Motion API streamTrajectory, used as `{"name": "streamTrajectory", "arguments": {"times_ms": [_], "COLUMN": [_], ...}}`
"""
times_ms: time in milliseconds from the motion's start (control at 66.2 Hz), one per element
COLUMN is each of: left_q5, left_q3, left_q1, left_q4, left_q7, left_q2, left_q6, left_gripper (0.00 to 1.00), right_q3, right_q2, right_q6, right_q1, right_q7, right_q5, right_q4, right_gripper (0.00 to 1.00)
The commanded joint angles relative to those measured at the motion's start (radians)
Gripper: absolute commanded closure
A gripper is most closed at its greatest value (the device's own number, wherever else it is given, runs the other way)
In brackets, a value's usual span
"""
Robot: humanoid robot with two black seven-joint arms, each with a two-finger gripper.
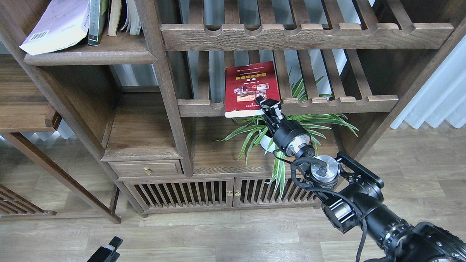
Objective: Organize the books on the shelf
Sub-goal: 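Grasp the red book with the right gripper and pull it out, then lower the red book toward the left gripper and grasp it with left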
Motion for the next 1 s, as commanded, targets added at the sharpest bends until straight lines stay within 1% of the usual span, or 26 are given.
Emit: {"name": "streamTrajectory", "arguments": {"times_ms": [0,30,45,106,136,181,227,242,257,272,287,302,317,378,393,468,529,619,755,771,861,982], "left_q5": [-0.017,-0.031,-0.080,-0.114,-0.128,-0.166,-0.192,-0.218,-0.226,-0.253,-0.261,-0.270,-0.293,-0.318,-0.321,-0.324,-0.324,-0.326,-0.326,-0.326,-0.326,-0.321], "left_q3": [0.009,0.018,0.032,0.054,0.069,0.101,0.123,0.145,0.150,0.173,0.179,0.189,0.208,0.239,0.250,0.270,0.284,0.305,0.331,0.339,0.345,0.363], "left_q1": [0.004,0.004,0.001,-0.004,-0.006,-0.006,-0.006,-0.007,-0.007,-0.010,-0.010,-0.012,-0.013,-0.018,-0.021,-0.033,-0.053,-0.082,-0.099,-0.101,-0.104,-0.116], "left_q4": [0.004,0.004,0.008,0.018,0.021,0.021,0.021,0.021,0.019,0.018,0.016,0.015,0.009,-0.001,-0.004,-0.008,-0.010,-0.014,-0.033,-0.036,-0.039,-0.056], "left_q7": [-0.013,-0.020,-0.035,-0.040,-0.041,-0.047,-0.058,-0.070,-0.073,-0.092,-0.096,-0.105,-0.125,-0.158,-0.176,-0.217,-0.242,-0.265,-0.305,-0.316,-0.328,-0.323], "left_q2": [-0.005,-0.008,-0.017,-0.018,-0.020,-0.018,-0.018,-0.018,-0.018,-0.018,-0.018,-0.018,-0.014,-0.006,-0.002,0.005,0.011,0.017,0.035,0.047,0.055,0.055], "left_q6": [0.000,0.000,0.000,0.000,0.000,0.000,0.000,0.000,0.000,0.000,0.000,0.000,0.000,0.000,0.000,0.000,0.000,0.000,0.000,0.000,0.000,0.000], "left_gripper": [0.34,0.34,0.35,0.35,0.35,0.35,0.35,0.35,0.35,0.35,0.35,0.35,0.35,0.35,0.35,0.36,0.37,0.37,0.38,0.38,0.38,0.38], "right_q3": [-0.012,-0.015,-0.015,-0.016,-0.018,-0.025,-0.030,-0.032,-0.033,-0.035,-0.035,-0.036,-0.036,-0.036,-0.038,-0.038,-0.038,-0.036,-0.032,-0.032,-0.033,-0.035], "right_q2": [0.000,0.000,0.000,0.000,0.000,0.000,0.000,0.000,0.000,0.000,0.000,0.000,0.000,0.000,0.000,0.000,0.000,0.000,0.000,0.000,0.000,0.000], "right_q6": [0.031,0.033,0.037,0.056,0.080,0.157,0.202,0.240,0.251,0.286,0.295,0.295,0.295,0.295,0.295,0.295,0.295,0.295,0.295,0.295,0.295,0.295], "right_q1": [-0.105,-0.125,-0.204,-0.282,-0.320,-0.381,-0.406,-0.426,-0.431,-0.447,-0.452,-0.458,-0.470,-0.494,-0.503,-0.529,-0.541,-0.553,-0.560,-0.560,-0.561,-0.579], "right_q7": [-0.038,-0.044,-0.069,-0.090,-0.104,-0.139,-0.158,-0.175,-0.178,-0.193,-0.198,-0.204,-0.219,-0.245,-0.261,-0.293,-0.305,-0.317,-0.317,-0.319,-0.322,-0.327], "right_q5": [-0.021,-0.027,-0.060,-0.091,-0.102,-0.113,-0.113,-0.113,-0.114,-0.114,-0.114,-0.114,-0.117,-0.120,-0.123,-0.137,-0.142,-0.143,-0.140,-0.139,-0.139,-0.139], "right_q4": [0.158,0.184,0.266,0.327,0.351,0.375,0.379,0.382,0.382,0.382,0.382,0.382,0.382,0.381,0.381,0.381,0.379,0.372,0.332,0.315,0.295,0.276], "right_gripper": [0.95,0.95,0.95,0.94,0.94,0.94,0.94,0.94,0.94,0.95,0.95,0.95,0.95,0.95,0.95,0.95,0.95,0.94,0.94,0.94,0.94,0.94]}}
